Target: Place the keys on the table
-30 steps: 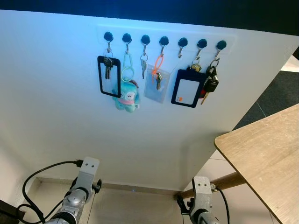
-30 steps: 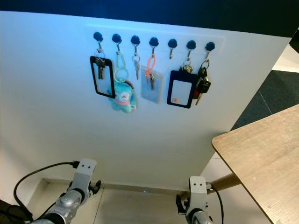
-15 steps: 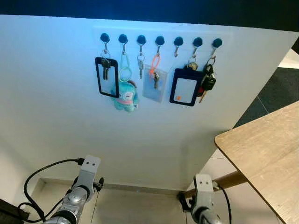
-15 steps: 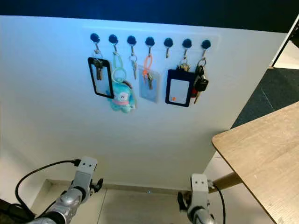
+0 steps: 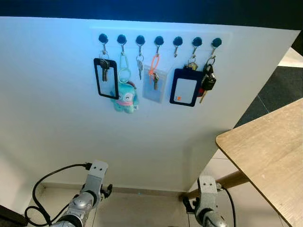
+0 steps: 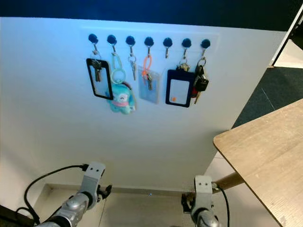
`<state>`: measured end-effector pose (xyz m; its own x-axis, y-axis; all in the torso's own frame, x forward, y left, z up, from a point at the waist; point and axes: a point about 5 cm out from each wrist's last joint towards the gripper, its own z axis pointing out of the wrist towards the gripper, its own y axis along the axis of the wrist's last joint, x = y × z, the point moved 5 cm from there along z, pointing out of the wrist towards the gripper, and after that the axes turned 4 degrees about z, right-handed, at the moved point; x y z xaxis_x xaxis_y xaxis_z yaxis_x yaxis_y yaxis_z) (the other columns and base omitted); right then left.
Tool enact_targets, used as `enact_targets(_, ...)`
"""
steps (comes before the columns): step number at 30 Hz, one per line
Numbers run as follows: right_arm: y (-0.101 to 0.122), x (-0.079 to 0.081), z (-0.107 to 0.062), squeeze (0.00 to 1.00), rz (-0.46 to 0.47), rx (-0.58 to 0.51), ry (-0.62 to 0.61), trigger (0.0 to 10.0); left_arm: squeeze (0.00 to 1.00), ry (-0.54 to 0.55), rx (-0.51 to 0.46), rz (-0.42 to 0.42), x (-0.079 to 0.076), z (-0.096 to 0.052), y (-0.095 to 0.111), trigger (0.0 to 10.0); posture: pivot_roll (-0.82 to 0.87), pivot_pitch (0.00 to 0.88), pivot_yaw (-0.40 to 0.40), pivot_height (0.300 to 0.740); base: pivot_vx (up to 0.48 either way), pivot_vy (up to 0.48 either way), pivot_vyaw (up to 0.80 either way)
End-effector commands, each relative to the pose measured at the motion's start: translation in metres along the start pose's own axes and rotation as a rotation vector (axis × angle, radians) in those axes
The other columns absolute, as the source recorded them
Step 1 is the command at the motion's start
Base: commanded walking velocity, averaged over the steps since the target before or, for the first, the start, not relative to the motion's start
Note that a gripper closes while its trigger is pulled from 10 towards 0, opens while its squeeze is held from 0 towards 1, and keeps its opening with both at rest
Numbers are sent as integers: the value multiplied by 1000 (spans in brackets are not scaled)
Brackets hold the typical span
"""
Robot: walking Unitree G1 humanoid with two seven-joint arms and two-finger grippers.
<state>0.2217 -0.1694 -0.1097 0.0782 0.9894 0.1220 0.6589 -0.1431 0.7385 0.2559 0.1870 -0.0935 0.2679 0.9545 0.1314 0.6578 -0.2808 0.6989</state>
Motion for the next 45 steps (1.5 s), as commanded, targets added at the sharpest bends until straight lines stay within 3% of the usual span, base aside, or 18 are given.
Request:
enact_targets(1, -6, -1, -2, 0, 15, 18, -9, 10000, 0, 13, 10, -24, -1, -1, -5, 10000, 39, 0, -17, 740, 0, 0, 0)
enact_targets(3, -9, -3, -3, 0, 16, 25, -14, 10000, 0, 49, 56, 22, 4, -1, -11, 10000, 47, 0, -25, 740, 0, 0, 0)
enact_targets(9, -10, -5, -4, 0, 3, 29, -9, 10000, 0, 77, 69, -14, 9, -2, -12, 10000, 58, 0, -34, 740, 0, 0, 0)
enact_targets(16, 20, -1, 7, 0, -5, -34, 6, 10000, 0, 63, 62, 29, 8, 1, -5, 10000, 67, 62, -31, 740, 0, 0, 0)
enact_targets(27, 3, 5, 5, 0, 2, 38, 14, 10000, 0, 79, 94, -11, 10, -4, -19, 10000, 74, 0, -32, 740, 0, 0, 0)
enact_targets(31, -3, 4, 3, 0, 6, 54, 6, 10000, 0, 88, 150, 35, 12, -5, -28, 10000, 80, 0, -39, 740, 0, 0, 0)
enact_targets(34, -1, 4, 4, 0, 2, 49, 9, 10000, 0, 86, 106, 11, 14, -2, -14, 10000, 87, 46, -42, 740, 0, 0, 0)
enact_targets(38, 7, 5, 6, 0, 6, 25, 14, 10000, 0, 75, 44, -1, 13, 2, 4, 10000, 93, 45, -49, 740, 0, 0, 0)
enact_targets(45, 6, 0, 5, 0, 14, 25, 1, 10000, 0, 83, 38, -36, 13, 2, 3, 10000, 94, 0, -47, 740, 0, 0, 0)
